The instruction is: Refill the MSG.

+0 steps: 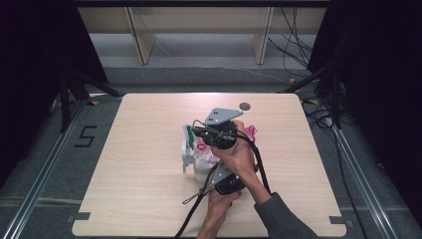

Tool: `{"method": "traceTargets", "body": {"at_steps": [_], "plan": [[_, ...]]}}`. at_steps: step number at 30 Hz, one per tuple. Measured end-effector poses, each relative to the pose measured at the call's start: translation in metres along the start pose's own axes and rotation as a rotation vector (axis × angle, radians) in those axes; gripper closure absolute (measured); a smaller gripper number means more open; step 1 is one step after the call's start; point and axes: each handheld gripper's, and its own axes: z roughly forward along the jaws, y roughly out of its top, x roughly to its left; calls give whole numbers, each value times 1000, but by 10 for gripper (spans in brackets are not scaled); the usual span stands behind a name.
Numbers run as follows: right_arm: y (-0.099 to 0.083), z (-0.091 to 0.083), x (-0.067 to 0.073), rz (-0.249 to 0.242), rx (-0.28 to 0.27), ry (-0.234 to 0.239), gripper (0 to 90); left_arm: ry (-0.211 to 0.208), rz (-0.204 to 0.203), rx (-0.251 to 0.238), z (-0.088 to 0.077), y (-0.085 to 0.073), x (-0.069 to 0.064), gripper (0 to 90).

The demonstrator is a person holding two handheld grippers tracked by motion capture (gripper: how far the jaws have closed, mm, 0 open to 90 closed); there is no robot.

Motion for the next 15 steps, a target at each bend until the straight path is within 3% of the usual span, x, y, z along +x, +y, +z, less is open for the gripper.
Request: {"method": "traceTargets", "body": {"at_steps": [2, 3, 5, 11, 12, 13, 15], "plan": [[0, -1, 0, 4, 1, -1, 900, -18, 6, -11, 2, -1, 1, 756], [0, 0, -1, -11, -5, 3, 900, -30, 31, -15, 2, 0, 2, 756], [0, 0, -1, -12, -6, 2, 900, -40, 29, -14, 2, 0, 3, 756], [0, -2, 0, 5, 0, -2, 900, -31, 35, -15, 2, 0, 3, 756], [1, -2, -1, 1, 12, 4, 900, -34, 30, -15, 2, 0, 2, 756], [0, 0, 0, -2, 7, -8, 900, -41, -8, -15, 3, -1, 0, 756], [0, 2, 1, -24, 19, -4, 900, -34, -22, -32, 4, -1, -1, 756]]}}
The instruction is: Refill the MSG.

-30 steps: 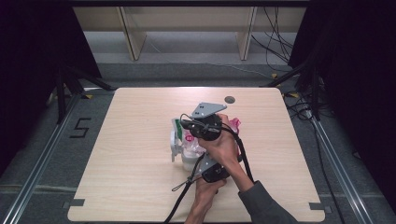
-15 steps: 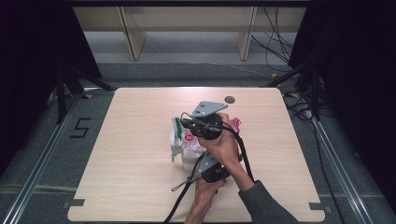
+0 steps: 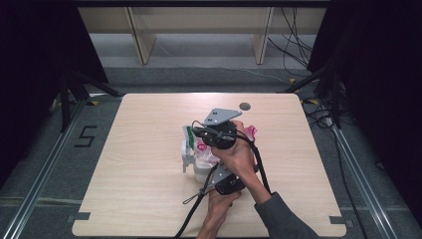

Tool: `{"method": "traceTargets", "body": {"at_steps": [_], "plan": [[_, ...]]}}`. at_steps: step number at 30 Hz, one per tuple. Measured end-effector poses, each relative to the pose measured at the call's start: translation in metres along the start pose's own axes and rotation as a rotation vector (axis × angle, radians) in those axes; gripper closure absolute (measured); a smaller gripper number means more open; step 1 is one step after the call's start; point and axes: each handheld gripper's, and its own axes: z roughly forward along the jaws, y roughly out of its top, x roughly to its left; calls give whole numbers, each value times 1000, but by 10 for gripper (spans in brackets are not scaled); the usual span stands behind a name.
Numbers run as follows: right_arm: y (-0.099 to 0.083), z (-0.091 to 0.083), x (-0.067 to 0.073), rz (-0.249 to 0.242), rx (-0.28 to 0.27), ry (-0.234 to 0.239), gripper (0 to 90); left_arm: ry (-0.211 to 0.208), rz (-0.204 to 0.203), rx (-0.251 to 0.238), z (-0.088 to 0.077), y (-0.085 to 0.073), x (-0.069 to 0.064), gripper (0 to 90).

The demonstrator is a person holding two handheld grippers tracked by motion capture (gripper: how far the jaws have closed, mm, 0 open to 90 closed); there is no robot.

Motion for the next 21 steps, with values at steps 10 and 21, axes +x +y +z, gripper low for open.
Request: {"method": "traceTargets", "body": {"at_steps": [10, 21], "plan": [[1, 0, 1, 11, 8, 10, 900, 0, 36, -3, -1, 0, 4, 756], [0, 2, 3, 11, 13, 7, 900, 6, 26, 32, -4, 1, 3, 757]]}}
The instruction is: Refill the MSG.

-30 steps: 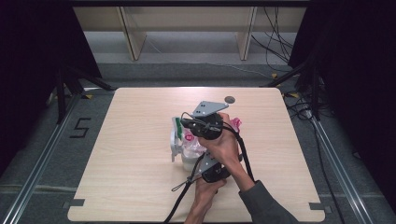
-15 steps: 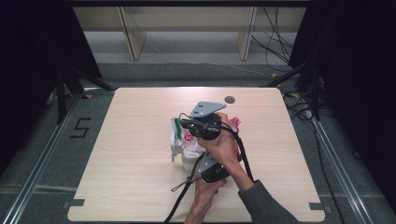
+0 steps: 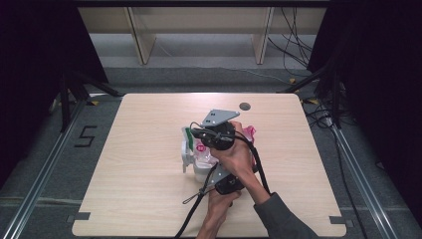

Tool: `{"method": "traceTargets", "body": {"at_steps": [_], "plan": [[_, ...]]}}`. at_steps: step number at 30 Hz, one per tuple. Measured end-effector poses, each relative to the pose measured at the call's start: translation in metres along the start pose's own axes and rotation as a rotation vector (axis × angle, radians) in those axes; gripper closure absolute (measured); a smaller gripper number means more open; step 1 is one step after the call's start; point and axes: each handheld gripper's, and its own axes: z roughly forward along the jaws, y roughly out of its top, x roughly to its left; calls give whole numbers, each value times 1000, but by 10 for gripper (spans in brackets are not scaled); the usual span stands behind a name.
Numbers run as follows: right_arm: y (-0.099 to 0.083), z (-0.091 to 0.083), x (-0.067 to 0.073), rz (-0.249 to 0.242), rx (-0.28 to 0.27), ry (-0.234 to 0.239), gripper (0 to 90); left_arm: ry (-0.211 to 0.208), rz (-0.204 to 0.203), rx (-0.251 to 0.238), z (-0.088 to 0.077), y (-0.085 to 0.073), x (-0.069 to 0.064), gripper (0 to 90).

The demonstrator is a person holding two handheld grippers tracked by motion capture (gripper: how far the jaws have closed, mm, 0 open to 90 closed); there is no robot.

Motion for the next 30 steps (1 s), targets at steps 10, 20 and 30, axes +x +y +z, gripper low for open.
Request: {"method": "traceTargets", "body": {"at_steps": [10, 20, 30], "plan": [[3, 0, 1, -7, 11, 0, 900, 4, 3, -3, 0, 1, 0, 756], [3, 0, 0, -25, 1, 7, 900, 1, -5, -52, 4, 0, 0, 757], [2, 0, 2, -6, 4, -3, 900, -5, -37, -11, 2, 0, -3, 756]]}}
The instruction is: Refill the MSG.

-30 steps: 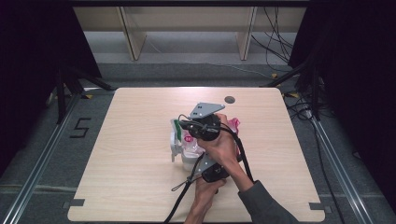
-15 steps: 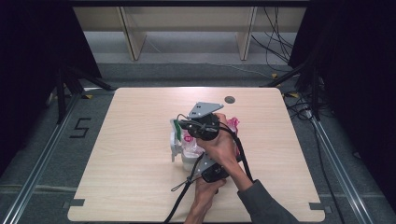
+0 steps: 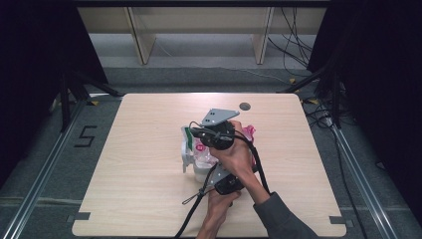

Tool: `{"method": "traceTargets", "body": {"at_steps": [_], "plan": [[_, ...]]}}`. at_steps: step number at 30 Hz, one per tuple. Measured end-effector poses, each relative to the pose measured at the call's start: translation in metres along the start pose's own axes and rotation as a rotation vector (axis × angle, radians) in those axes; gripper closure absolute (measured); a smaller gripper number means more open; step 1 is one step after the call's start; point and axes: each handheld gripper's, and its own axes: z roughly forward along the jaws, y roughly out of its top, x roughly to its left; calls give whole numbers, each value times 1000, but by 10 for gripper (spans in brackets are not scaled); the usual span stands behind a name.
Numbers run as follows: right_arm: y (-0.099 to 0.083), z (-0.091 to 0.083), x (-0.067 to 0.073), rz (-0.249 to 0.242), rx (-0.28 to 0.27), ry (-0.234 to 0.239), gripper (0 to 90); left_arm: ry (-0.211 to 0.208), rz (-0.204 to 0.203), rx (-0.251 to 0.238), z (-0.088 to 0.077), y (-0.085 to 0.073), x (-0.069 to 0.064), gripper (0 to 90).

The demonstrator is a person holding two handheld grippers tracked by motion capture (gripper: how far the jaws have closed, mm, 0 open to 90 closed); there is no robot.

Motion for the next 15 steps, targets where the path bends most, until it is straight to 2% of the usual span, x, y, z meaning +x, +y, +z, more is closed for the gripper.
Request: {"method": "traceTargets", "body": {"at_steps": [1, 2, 3, 4, 6, 7, 11, 12, 15], "plan": [[-1, 3, 0, -12, 5, 1, 900, -2, -1, -1, 0, 0, 1, 756], [-2, 4, 0, -2, 9, -1, 900, 4, 34, 3, -1, 0, 3, 756], [-2, 4, -1, -12, 1, 4, 900, 6, 38, 3, -2, 1, 4, 757], [-2, 3, -1, -7, -8, 6, 900, 8, 39, 2, -2, 1, 4, 757], [0, 1, -1, -9, -4, 6, 900, -5, 31, -37, 1, 0, 4, 757], [0, 1, -1, 1, -1, 7, 900, 3, 29, -41, 2, 0, 3, 757], [0, 0, -1, -5, -17, -2, 900, -18, 30, -29, 0, 1, 2, 756], [0, -1, -2, -16, -15, -3, 900, -6, 30, -36, 1, 1, 2, 757], [0, 0, -1, 1, 2, 1, 900, -13, 30, -27, 1, 1, 3, 756]]}}
